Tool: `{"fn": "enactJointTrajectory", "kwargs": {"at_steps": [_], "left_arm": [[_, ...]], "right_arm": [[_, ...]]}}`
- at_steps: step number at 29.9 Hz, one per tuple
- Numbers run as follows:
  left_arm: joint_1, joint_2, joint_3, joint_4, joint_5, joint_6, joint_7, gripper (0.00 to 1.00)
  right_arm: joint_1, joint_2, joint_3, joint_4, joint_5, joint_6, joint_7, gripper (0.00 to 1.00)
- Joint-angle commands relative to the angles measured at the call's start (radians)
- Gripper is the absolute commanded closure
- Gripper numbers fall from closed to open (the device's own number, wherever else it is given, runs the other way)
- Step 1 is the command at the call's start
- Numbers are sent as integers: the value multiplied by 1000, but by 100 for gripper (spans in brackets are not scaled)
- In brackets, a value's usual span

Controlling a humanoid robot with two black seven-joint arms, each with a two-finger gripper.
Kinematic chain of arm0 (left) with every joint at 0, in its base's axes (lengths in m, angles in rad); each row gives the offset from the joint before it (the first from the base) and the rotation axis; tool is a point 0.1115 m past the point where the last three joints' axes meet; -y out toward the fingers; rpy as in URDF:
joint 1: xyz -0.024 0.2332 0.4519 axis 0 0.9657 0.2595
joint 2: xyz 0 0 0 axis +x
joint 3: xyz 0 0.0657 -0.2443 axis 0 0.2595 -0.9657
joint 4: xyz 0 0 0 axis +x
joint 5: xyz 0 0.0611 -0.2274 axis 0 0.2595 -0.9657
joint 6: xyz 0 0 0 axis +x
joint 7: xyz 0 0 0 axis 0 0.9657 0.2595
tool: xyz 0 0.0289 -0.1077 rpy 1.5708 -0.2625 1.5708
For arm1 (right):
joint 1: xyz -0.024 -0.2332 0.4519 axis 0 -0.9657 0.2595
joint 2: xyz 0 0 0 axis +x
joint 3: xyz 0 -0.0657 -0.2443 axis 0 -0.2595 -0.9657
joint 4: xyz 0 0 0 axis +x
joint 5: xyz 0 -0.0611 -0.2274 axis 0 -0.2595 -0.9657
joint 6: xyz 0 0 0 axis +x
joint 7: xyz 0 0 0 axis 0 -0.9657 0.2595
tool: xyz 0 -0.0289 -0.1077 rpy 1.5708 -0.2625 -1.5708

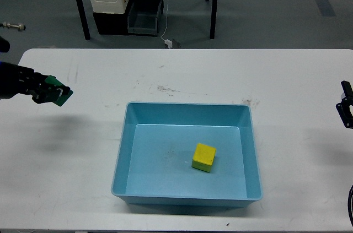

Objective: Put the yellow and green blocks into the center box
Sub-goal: 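Carry the green cube into the box beside the yellow cube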

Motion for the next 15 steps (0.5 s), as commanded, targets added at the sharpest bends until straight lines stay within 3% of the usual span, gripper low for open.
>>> {"fn": "enactJointTrajectory", "kwargs": {"at_steps": [1,5,9,15], "left_arm": [[-58,40,0,-164,-49,-3,0,68],[-81,3,2,-276,-37,-6,0,69],[-106,-148,8,-270,101,-62,0,69],[-161,-351,14,-235,181,-62,0,68]], "right_arm": [[-1,0,0,0,0,0,2,0],[-5,0,-2,0,0,0,0,0],[-12,0,-5,1,0,1,0,0],[-24,0,-3,1,0,1,0,0]]}}
